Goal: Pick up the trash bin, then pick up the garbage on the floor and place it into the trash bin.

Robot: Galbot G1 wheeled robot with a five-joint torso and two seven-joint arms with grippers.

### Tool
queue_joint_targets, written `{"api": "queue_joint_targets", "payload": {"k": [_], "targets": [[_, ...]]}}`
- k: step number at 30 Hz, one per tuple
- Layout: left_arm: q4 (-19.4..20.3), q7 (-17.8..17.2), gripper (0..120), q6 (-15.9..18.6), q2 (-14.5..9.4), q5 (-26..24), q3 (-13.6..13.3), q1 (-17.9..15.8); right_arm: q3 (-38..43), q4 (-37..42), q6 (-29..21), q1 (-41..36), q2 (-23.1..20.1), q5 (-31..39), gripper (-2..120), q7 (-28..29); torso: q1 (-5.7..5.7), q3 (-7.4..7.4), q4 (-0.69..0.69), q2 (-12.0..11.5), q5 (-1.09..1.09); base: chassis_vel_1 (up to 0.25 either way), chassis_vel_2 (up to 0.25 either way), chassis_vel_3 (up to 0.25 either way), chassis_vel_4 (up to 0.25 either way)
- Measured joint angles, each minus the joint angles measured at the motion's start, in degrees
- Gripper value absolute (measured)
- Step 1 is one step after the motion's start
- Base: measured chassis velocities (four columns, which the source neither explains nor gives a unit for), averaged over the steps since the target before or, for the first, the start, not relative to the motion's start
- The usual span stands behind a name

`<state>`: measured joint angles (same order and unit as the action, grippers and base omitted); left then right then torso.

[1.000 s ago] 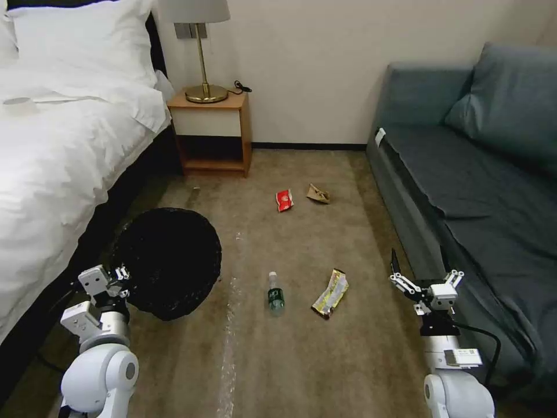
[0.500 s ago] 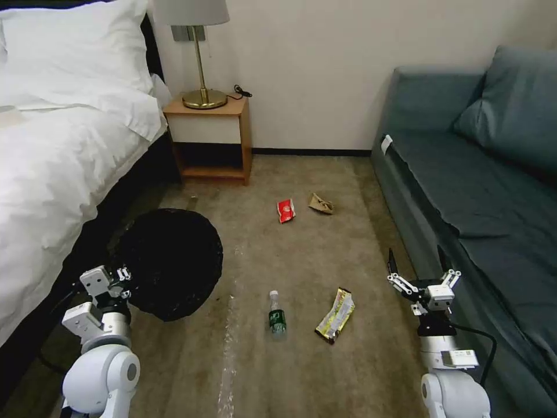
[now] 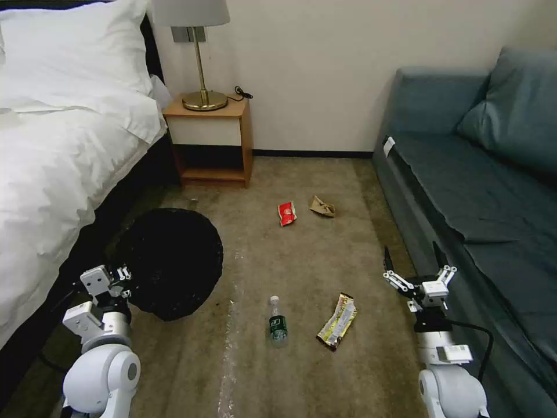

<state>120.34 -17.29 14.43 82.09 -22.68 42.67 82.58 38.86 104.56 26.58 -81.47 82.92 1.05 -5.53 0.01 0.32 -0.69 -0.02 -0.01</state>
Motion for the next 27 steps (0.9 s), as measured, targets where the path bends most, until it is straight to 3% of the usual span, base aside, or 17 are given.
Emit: {"api": "queue_joint_targets", "payload": {"k": [6,11,13,17,20,24,26,27], "targets": [[-2.2,0.2,5,0.1,0.3,0.5,-0.7,-1.1,-4.3,-5.5,-6.6,3.4,-2.8,4.2,100,5.2,0.00,0.00,-0.01,0.0,-0.01,0.000,0.000,0.000,0.000],[-3.4,0.4,5,0.1,0.4,0.6,-0.7,-1.4,-6.8,-9.8,-10.0,4.9,-4.2,8.1,100,6.0,0.00,0.00,0.00,0.0,0.01,0.000,0.000,0.000,0.000],[-5.2,0.6,5,-0.1,0.5,1.1,-0.7,-1.9,-9.6,-11.9,-14.4,5.6,-5.8,13.6,100,7.2,0.00,0.00,0.00,0.0,0.00,0.000,0.000,0.000,0.000],[-6.3,0.8,5,-0.5,0.6,1.4,-0.9,-2.2,-11.3,-12.6,-17.4,6.0,-7.1,17.7,100,7.5,0.00,0.00,0.00,0.0,0.00,0.000,0.000,0.000,0.000],[-7.8,1.1,5,-1.3,1.3,2.1,-1.4,-2.3,-15.7,-13.9,-23.7,8.4,-9.6,26.3,100,8.3,0.00,0.00,-0.01,0.0,-0.01,0.000,0.000,0.000,0.000],[-8.4,1.2,5,-1.6,1.7,2.5,-1.6,-2.3,-17.9,-15.1,-26.2,10.1,-10.4,29.1,100,9.1,0.00,0.01,0.00,0.0,-0.01,0.000,0.000,0.000,0.000],[-9.0,1.4,5,-2.1,2.1,2.7,-1.6,-2.2,-21.7,-16.5,-32.6,13.3,-11.2,35.1,100,11.4,0.00,0.01,0.00,0.0,-0.01,0.000,0.000,0.000,0.000],[-9.0,1.4,5,-2.1,2.1,2.7,-1.6,-2.2,-21.7,-16.5,-32.6,13.3,-11.2,35.1,100,11.4,0.00,0.01,0.00,0.0,-0.01,0.000,0.000,0.000,0.000]]}}
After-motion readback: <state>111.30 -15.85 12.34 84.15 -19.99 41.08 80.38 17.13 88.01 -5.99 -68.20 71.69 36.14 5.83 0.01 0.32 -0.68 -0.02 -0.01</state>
